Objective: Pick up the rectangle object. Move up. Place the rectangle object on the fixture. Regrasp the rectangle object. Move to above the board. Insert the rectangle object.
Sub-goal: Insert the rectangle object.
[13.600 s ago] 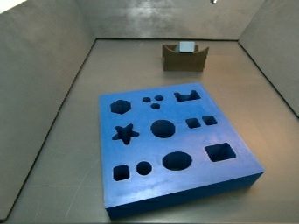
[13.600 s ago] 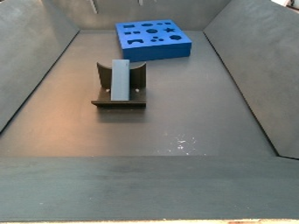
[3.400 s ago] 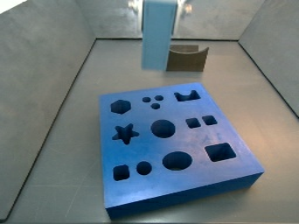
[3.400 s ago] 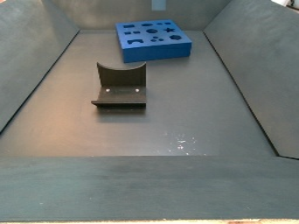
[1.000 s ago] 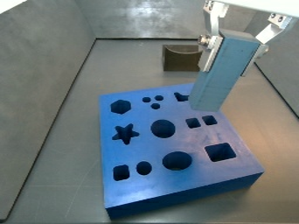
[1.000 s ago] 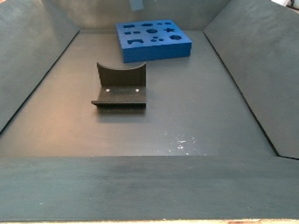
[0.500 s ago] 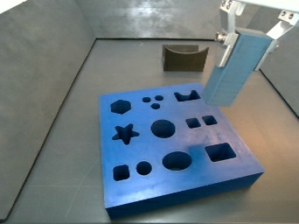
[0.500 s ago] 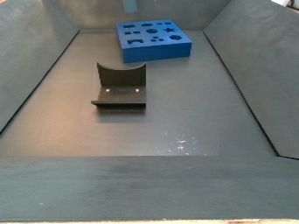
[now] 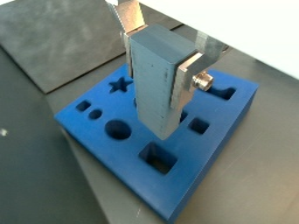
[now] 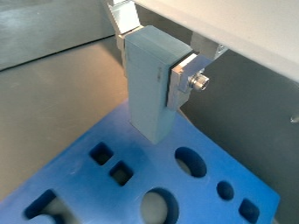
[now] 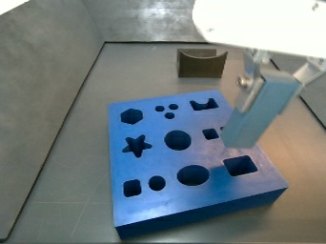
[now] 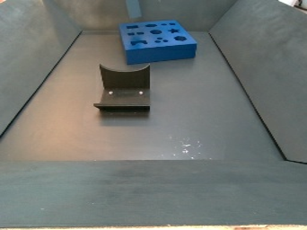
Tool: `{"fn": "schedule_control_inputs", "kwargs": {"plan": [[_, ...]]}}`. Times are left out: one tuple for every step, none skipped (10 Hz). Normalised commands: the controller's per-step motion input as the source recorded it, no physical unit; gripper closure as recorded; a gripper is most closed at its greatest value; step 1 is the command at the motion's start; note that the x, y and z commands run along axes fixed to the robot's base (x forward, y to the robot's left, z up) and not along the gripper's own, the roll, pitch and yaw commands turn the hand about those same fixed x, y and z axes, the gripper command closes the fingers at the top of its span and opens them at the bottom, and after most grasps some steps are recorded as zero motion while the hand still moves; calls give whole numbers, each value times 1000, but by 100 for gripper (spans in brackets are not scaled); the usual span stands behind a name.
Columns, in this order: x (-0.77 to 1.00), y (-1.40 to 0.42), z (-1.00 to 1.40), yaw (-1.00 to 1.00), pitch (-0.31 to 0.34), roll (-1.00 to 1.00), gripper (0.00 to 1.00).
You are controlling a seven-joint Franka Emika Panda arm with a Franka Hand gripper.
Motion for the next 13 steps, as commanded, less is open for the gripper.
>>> {"fn": "schedule_control_inputs", "kwargs": {"plan": [[0, 0, 0, 0, 0, -9, 100], [97, 0, 0, 0, 54, 0, 100], [731, 0, -126, 246, 734, -43, 100], [634, 0, -143, 260, 831, -86, 100], [206, 0, 0, 0, 249, 0, 100], [0, -40, 0, -3, 0, 0, 100], [683, -411, -54, 60, 511, 414, 100], [494, -200, -160, 146, 417, 63, 100], [0, 0, 0, 0, -17, 0, 100], [43, 0, -6, 0, 0, 0, 100], [457, 0, -346, 57, 0, 0, 100], [460, -9, -789, 57, -131, 0, 100], [374, -20, -986, 29, -257, -43, 100]]}}
